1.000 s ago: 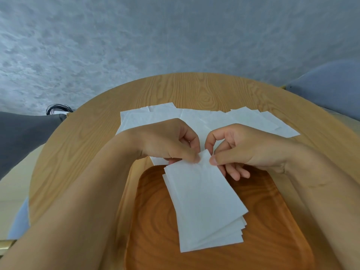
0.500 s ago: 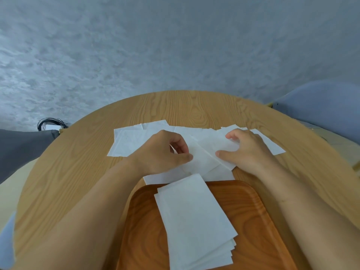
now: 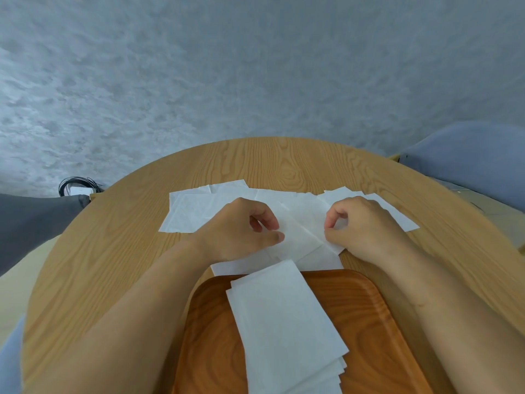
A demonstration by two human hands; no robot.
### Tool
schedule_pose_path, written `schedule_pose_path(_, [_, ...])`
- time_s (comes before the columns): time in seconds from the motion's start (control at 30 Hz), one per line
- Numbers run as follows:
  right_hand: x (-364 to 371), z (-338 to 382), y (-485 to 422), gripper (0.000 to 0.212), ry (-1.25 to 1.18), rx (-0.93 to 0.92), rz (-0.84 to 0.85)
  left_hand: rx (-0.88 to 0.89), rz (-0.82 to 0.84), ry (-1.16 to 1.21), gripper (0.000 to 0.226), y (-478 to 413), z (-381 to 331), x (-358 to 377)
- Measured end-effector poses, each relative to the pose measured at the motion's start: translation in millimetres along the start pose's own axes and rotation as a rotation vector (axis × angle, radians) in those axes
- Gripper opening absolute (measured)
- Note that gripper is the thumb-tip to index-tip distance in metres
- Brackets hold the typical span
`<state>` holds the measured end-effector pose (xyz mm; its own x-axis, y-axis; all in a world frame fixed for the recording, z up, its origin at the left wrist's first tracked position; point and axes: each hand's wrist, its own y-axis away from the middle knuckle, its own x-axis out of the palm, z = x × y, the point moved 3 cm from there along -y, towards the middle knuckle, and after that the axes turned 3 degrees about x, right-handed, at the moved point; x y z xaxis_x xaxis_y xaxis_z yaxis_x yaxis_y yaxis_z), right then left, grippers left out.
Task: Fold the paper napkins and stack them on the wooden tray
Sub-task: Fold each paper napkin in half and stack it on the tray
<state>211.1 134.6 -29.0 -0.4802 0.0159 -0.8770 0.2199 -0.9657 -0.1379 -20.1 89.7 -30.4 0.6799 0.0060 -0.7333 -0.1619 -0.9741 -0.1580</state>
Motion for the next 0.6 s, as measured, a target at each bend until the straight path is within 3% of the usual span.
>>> schedule_pose_path(0.23, [2,8,5,0.019,-0.033,-0.037,0.051,0.004,-0.001,0.007,0.009,0,-1,0])
schedule_pose_path(0.47, [2,12,6,0.011,0.042,-0.086,0.014,0.009,-0.004,0.016,0.008,1,-2,0])
schedule_pose_path(0.6, [1,10,5,0.009,-0.048,-0.069,-0.032,0.005,-0.01,0.009,0.008,0,-1,0])
